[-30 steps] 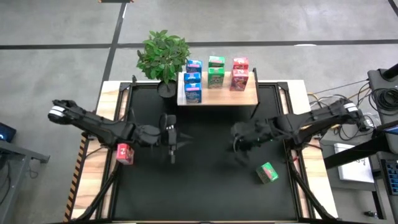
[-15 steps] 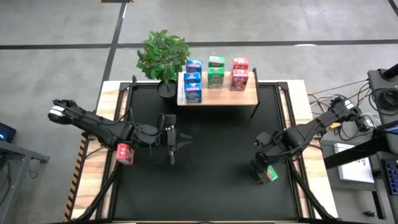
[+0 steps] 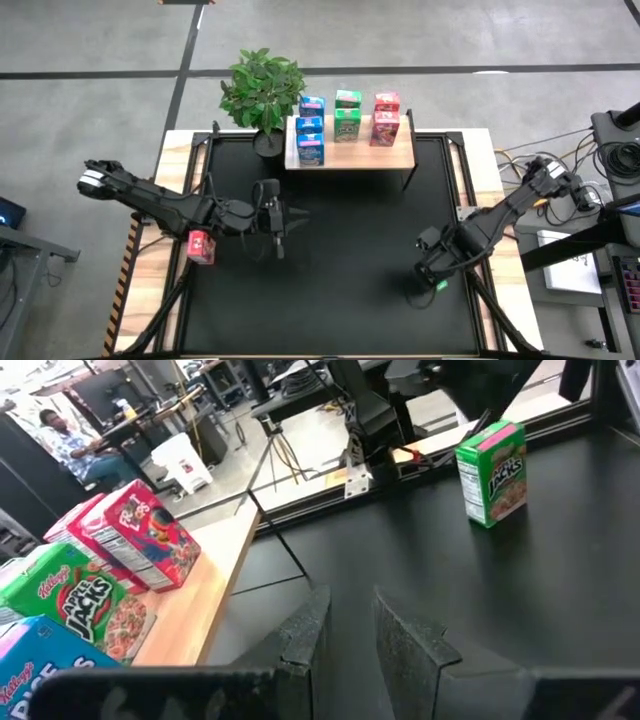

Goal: Stack cereal on shelf
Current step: Put the green cereal box on the shelf, aligned with the other green cereal box

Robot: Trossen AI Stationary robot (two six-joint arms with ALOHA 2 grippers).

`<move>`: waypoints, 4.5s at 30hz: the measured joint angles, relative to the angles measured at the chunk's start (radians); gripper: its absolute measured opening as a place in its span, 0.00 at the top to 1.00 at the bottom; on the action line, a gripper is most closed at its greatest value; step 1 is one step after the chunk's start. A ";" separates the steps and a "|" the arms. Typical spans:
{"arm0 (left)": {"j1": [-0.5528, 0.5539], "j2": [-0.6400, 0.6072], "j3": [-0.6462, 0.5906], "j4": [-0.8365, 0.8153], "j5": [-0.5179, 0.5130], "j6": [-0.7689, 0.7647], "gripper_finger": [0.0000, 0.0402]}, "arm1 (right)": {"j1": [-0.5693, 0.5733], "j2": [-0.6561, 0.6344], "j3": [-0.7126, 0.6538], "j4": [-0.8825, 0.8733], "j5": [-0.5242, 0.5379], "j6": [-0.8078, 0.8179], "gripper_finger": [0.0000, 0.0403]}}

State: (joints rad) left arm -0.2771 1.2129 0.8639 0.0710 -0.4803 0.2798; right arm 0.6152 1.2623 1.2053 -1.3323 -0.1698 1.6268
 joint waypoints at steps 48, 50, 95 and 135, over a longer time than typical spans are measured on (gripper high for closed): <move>0.001 -0.004 0.025 -0.012 -0.017 0.085 0.85 | -0.515 0.172 0.506 0.017 0.346 -1.007 0.76; 0.001 -0.004 0.022 -0.019 -0.017 0.084 0.85 | -0.597 0.201 0.584 -0.013 0.348 -1.131 0.76; 0.004 -0.005 0.040 -0.006 -0.062 0.123 0.85 | -0.995 0.527 1.062 -0.214 0.331 -1.815 0.45; 0.004 -0.005 0.039 -0.030 -0.062 0.119 0.85 | -1.025 0.352 0.619 0.115 0.441 -1.873 0.97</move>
State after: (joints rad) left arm -0.2729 1.2083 0.9031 0.0410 -0.5425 0.3988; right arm -0.4095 1.6140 1.8240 -1.2178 0.2710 -0.2465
